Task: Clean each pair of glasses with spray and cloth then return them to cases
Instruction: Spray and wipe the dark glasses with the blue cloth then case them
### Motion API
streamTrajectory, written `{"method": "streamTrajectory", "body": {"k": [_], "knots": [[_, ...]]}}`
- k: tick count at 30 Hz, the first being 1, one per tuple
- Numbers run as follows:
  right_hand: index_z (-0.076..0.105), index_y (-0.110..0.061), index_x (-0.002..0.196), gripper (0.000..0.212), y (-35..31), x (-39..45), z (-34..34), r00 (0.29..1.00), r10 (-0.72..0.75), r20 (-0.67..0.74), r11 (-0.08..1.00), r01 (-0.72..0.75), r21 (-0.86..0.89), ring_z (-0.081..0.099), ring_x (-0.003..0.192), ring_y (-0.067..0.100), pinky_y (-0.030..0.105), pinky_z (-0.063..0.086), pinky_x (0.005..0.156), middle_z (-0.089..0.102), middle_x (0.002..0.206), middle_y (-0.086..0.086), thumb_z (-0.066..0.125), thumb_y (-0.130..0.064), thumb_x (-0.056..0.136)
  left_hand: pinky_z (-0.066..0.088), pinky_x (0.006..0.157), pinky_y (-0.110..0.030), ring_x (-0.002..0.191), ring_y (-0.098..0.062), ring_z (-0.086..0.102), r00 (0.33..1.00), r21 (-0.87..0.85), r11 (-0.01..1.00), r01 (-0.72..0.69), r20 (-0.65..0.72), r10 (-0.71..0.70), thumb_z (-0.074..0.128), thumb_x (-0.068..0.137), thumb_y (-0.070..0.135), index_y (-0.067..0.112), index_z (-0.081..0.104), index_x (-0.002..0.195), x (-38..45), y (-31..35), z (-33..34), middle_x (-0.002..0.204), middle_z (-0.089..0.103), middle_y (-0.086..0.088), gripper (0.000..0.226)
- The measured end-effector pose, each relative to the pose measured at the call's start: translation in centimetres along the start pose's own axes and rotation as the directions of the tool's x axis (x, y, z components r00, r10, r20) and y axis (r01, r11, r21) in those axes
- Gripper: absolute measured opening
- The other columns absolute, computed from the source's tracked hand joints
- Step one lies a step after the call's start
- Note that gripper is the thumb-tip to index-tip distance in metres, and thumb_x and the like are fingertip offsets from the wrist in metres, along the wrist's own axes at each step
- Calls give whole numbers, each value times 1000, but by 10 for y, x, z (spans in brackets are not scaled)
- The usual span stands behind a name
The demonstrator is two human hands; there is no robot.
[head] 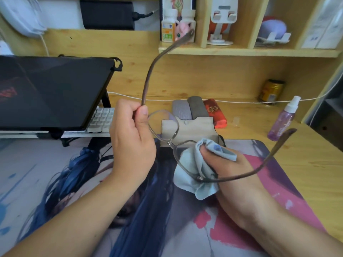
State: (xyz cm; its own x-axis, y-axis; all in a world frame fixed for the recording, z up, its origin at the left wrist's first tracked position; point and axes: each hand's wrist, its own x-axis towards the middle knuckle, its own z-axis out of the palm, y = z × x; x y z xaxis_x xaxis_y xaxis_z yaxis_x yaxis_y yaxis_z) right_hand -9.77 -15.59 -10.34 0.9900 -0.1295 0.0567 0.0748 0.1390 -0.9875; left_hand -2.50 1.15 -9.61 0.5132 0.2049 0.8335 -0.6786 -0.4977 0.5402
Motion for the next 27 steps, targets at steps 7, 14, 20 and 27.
{"method": "streamTrajectory", "body": {"k": [7,14,20,27], "knots": [[72,-14,79,24,-27,22,-40,959,-170,-229,960,109,-257,63,71,10,29,47,69,74,76,0,72,-35,90,49,74,-41,82,-18,57,1000,-93,995,-29,-3,29,41,105,16,32,46,98,10,-14,-14,88,54,2,19],[53,-26,99,26,-36,26,-46,822,-566,-65,603,359,-713,53,66,6,28,42,61,56,75,-15,72,-15,86,47,74,-37,81,-24,56,978,-200,973,-114,150,145,44,104,10,4,54,94,-2,0,-6,86,57,-10,15],[54,-5,62,29,-46,25,-47,758,-652,-17,387,313,-867,50,77,26,32,32,66,52,77,6,66,-20,84,46,70,-49,77,-32,57,976,-214,976,-36,203,80,46,104,14,-2,54,91,-11,8,-3,82,57,-15,22],[44,-12,72,26,-46,27,-38,880,-445,-164,605,161,-780,45,58,18,35,34,54,48,60,1,65,-20,85,45,68,-48,76,-32,56,955,-316,948,-31,271,122,46,103,14,1,54,90,-17,18,-2,82,57,-12,20]]}}
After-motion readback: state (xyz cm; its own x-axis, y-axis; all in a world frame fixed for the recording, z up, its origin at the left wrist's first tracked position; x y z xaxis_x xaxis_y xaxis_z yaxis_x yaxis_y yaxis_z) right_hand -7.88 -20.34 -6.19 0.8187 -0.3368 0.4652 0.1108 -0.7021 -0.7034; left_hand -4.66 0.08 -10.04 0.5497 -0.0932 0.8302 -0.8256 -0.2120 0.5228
